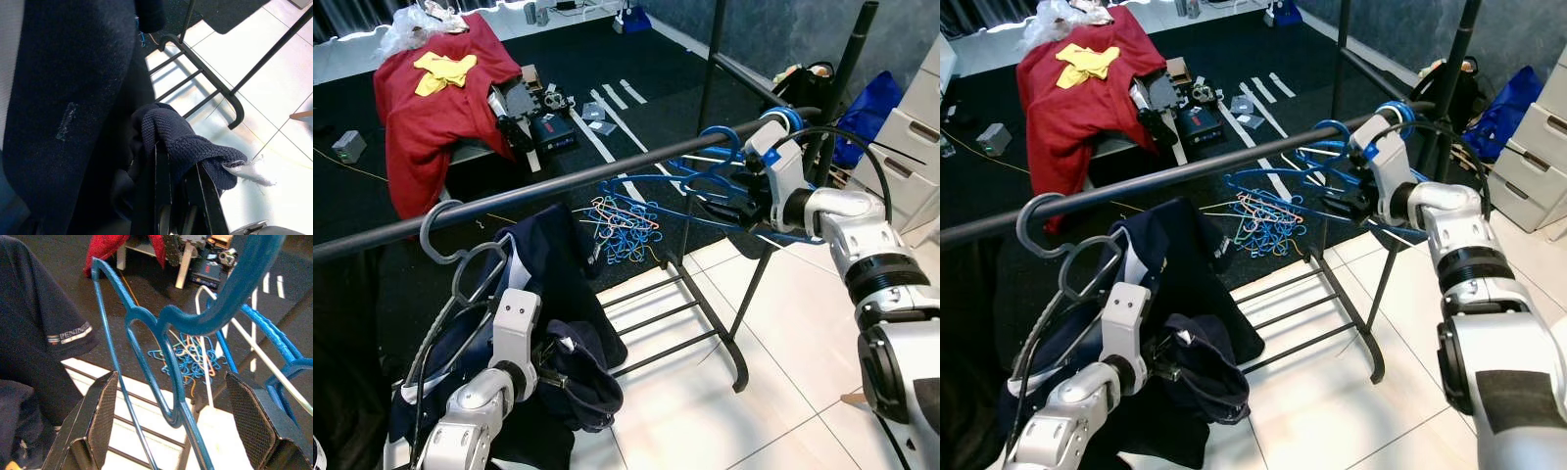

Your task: Hang hanger

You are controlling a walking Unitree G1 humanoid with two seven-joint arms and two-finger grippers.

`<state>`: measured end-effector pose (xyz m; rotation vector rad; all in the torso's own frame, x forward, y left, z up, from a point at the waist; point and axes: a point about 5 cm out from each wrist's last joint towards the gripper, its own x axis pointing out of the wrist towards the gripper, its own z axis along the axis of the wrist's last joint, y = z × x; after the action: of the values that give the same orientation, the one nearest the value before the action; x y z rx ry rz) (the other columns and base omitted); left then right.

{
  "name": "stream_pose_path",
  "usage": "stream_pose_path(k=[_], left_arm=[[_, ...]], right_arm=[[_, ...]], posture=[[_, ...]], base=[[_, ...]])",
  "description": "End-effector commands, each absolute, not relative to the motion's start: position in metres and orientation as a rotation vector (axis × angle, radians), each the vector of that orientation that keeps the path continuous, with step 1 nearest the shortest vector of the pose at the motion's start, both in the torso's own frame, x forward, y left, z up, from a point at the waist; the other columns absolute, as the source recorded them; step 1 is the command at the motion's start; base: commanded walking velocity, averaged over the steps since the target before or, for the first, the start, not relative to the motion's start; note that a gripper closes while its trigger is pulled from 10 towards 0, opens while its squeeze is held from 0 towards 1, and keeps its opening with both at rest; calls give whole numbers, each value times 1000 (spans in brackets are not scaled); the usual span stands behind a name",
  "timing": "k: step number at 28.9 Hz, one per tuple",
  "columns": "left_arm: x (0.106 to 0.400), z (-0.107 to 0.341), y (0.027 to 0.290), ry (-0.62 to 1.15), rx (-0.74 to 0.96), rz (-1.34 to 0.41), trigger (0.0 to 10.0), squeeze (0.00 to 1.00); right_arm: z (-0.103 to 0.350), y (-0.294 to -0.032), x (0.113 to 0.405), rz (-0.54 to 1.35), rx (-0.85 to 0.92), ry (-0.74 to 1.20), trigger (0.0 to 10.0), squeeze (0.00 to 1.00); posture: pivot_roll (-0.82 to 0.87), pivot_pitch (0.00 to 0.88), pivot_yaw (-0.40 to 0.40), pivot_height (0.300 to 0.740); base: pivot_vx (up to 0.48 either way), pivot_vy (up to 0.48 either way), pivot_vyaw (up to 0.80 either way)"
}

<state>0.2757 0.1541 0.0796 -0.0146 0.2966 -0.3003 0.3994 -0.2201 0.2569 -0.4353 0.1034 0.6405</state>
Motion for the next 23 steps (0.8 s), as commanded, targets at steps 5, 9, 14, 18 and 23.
stream_pose_path(k=[5,9,14,18,23], left_arm=[[274,79,158,312,3,-299,10000,0],[275,80,158,312,4,-303,10000,0],[275,81,157,317,11,-308,10000,0],[276,83,157,316,13,-312,10000,0],[278,84,156,313,14,-318,10000,0]], right_arm=[[265,-215,400,705,-415,83,10000,0],[269,-213,400,725,-412,75,10000,0],[270,-215,400,731,-405,85,2431,0],[269,-217,399,734,-400,95,0,0],[268,-217,399,740,-392,104,0,0]], posture=[[72,181,67,740],[70,173,68,740],[69,168,71,740],[68,159,72,740],[69,148,72,740]], base=[[0,0,0],[0,0,0],[0,0,0],[0,0,0],[0,0,0]])
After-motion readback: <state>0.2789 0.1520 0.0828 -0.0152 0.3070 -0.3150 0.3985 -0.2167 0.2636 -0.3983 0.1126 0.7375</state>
